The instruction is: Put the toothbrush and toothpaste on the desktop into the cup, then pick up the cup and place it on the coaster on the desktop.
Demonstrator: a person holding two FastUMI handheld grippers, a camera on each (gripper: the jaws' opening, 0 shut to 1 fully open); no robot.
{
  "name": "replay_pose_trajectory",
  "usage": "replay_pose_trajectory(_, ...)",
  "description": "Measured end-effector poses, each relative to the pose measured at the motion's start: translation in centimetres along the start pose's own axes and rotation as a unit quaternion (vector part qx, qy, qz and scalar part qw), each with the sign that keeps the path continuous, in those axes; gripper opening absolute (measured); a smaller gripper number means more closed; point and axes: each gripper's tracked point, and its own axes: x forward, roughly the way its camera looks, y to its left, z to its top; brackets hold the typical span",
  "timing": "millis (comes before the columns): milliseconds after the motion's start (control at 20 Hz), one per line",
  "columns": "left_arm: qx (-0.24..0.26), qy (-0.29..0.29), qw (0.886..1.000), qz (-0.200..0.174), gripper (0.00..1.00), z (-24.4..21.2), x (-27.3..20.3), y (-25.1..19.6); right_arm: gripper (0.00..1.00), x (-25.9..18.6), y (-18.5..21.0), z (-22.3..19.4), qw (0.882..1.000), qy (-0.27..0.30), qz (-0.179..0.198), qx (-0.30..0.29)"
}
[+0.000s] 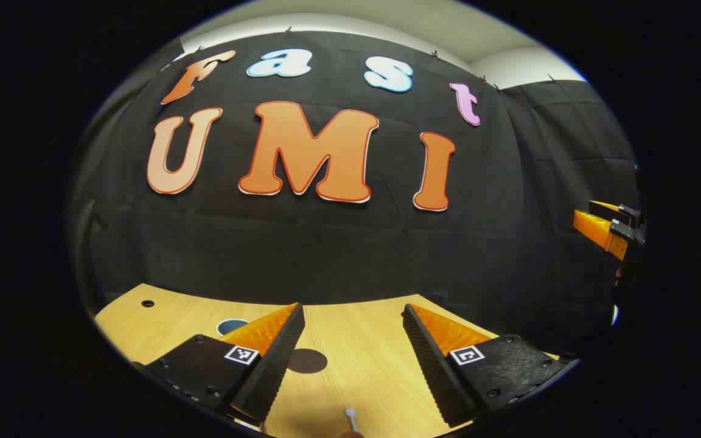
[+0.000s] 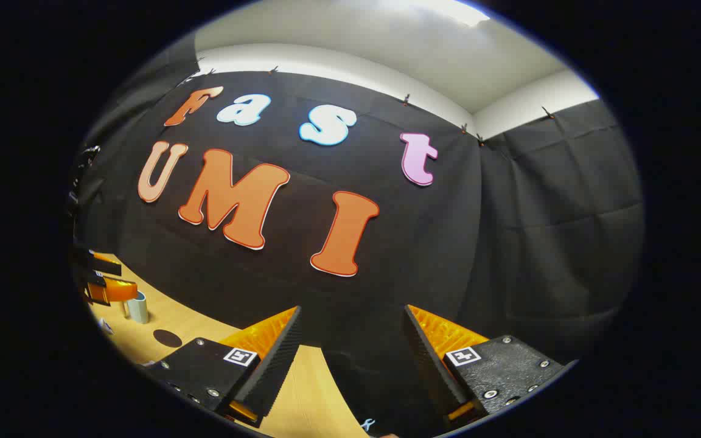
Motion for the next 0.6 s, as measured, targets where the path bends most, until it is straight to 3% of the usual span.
replay_pose_trajectory(200,0.019,-0.004,1.0,0.021,0.98,0.1,-1.3,1.9,0.97,-0.6,4.5,-0.4,0.999,-0.006,0.028,0.025)
replay_pose_trajectory(400,0.043,-0.003,0.997,0.061,0.98,0.2,-2.9,6.3,0.97,-0.2,12.9,0.2,0.993,-0.012,0.089,0.072)
replay_pose_trajectory(600,0.049,-0.015,0.993,0.105,0.97,0.7,-4.5,11.2,0.97,-0.5,20.2,0.0,0.985,-0.001,0.155,0.074)
